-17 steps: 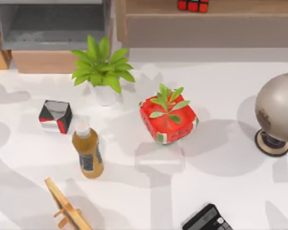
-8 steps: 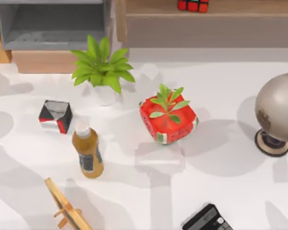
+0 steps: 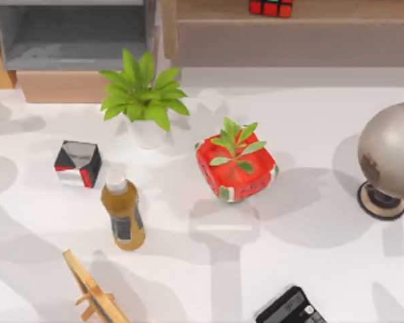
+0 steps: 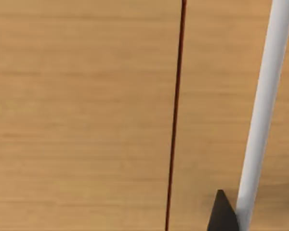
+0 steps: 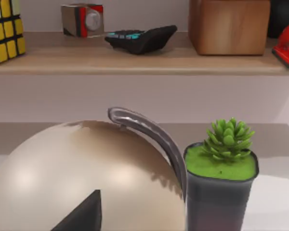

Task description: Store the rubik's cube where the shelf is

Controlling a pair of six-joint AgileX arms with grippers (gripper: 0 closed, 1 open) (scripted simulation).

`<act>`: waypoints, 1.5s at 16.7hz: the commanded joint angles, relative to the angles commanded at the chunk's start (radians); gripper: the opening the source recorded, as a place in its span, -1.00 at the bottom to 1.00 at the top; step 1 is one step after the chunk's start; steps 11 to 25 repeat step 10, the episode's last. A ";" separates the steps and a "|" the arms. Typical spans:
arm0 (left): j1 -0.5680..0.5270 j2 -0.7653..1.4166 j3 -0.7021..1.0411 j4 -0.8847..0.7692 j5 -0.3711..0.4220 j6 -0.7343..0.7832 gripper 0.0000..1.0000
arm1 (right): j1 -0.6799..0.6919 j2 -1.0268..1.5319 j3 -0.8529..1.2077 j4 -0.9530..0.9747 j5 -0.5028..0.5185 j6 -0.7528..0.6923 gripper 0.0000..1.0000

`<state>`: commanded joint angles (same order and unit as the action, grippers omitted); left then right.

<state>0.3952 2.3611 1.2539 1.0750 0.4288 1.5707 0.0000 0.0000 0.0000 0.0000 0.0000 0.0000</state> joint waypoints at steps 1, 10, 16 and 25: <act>0.000 0.000 0.000 0.000 0.000 0.000 0.51 | 0.000 0.000 0.000 0.000 0.000 0.000 1.00; 0.000 0.000 0.000 0.000 0.000 0.000 1.00 | 0.000 0.000 0.000 0.000 0.000 0.000 1.00; 0.000 0.000 0.000 0.000 0.000 0.000 1.00 | 0.000 0.000 0.000 0.000 0.000 0.000 1.00; 0.000 0.000 0.000 0.000 0.000 0.000 1.00 | 0.000 0.000 0.000 0.000 0.000 0.000 1.00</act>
